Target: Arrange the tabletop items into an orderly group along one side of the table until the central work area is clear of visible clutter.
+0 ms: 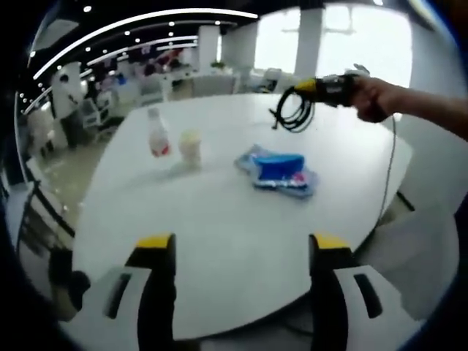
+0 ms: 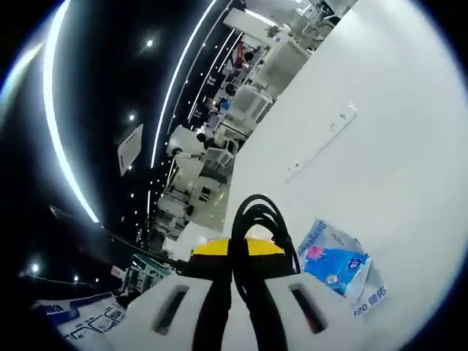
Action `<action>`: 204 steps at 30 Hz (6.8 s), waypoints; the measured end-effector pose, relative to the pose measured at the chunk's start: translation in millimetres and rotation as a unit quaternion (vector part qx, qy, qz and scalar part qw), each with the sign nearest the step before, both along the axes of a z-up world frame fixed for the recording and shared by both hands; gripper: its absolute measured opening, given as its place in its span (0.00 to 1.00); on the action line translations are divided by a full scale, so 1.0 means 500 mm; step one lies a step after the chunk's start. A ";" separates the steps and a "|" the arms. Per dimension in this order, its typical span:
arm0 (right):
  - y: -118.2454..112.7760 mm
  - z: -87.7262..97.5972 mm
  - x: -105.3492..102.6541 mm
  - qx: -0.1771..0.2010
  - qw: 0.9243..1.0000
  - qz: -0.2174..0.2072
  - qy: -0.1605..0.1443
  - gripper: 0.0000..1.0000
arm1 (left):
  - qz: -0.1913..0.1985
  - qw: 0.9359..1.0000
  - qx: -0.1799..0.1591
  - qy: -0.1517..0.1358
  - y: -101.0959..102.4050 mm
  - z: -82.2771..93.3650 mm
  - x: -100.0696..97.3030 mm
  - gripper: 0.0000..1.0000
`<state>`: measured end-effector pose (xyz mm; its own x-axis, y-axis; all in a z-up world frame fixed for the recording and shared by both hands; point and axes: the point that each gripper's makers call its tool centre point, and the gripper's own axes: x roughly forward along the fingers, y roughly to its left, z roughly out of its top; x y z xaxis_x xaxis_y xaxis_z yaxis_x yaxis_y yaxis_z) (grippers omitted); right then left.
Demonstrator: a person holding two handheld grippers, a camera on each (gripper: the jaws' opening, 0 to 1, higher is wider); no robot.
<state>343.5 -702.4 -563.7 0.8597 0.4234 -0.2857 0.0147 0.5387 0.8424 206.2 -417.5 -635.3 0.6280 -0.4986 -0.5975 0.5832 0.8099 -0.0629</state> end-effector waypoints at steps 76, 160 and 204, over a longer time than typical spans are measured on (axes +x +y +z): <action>-0.242 -0.349 -0.135 -0.004 0.975 -0.105 0.195 0.05 | -0.015 1.000 0.016 0.016 -0.007 -0.017 -0.012 0.70; -0.069 -0.235 -0.263 -0.205 0.967 0.109 0.109 0.70 | -0.033 0.999 0.034 0.000 -0.018 -0.018 -0.011 0.74; 0.174 -0.196 -0.386 -0.276 0.950 0.129 0.068 0.69 | -0.045 0.998 0.049 -0.012 -0.020 -0.012 -0.013 0.75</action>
<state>150.7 -615.6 -661.5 0.6864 0.3684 -0.6270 -0.0886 0.8981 0.4307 199.9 -427.6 -641.4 0.5980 -0.4942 -0.6310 0.6545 0.7555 0.0286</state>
